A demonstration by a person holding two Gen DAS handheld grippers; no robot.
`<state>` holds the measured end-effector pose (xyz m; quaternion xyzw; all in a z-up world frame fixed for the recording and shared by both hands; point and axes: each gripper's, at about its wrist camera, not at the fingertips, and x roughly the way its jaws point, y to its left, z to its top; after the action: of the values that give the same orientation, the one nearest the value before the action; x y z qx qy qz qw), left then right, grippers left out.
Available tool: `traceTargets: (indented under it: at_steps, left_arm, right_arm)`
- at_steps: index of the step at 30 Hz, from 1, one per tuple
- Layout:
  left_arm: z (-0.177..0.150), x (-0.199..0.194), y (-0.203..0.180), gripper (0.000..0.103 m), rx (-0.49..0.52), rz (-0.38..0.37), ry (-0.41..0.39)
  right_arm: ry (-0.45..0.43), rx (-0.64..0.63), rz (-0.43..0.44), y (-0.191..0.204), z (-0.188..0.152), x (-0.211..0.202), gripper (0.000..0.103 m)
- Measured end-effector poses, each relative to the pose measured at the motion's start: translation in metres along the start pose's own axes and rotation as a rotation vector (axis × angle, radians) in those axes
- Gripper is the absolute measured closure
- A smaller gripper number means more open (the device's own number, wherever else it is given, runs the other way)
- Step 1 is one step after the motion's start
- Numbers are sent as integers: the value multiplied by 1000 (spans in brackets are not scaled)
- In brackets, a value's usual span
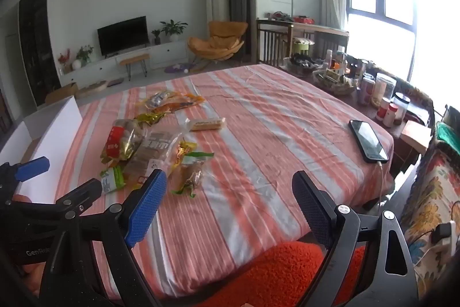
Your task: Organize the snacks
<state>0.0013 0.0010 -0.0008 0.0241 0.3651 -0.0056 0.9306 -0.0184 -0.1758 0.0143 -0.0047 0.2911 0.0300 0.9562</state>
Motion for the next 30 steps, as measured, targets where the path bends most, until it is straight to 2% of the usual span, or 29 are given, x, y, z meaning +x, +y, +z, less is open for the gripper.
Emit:
traceTargets:
  at_steps: [3,5,30]
  left_arm:
    - [0,0,3,0,-3,8,-18]
    - [0,0,-1,0,13,18,-10]
    - [-5,9,-1,0,8,10,19]
  right_arm:
    - [-10,-10,-8,2,1,0,12]
    - [-10,25,12,-3,0,-1,12]
    - [8,32,-1,-6,-3,4,12]
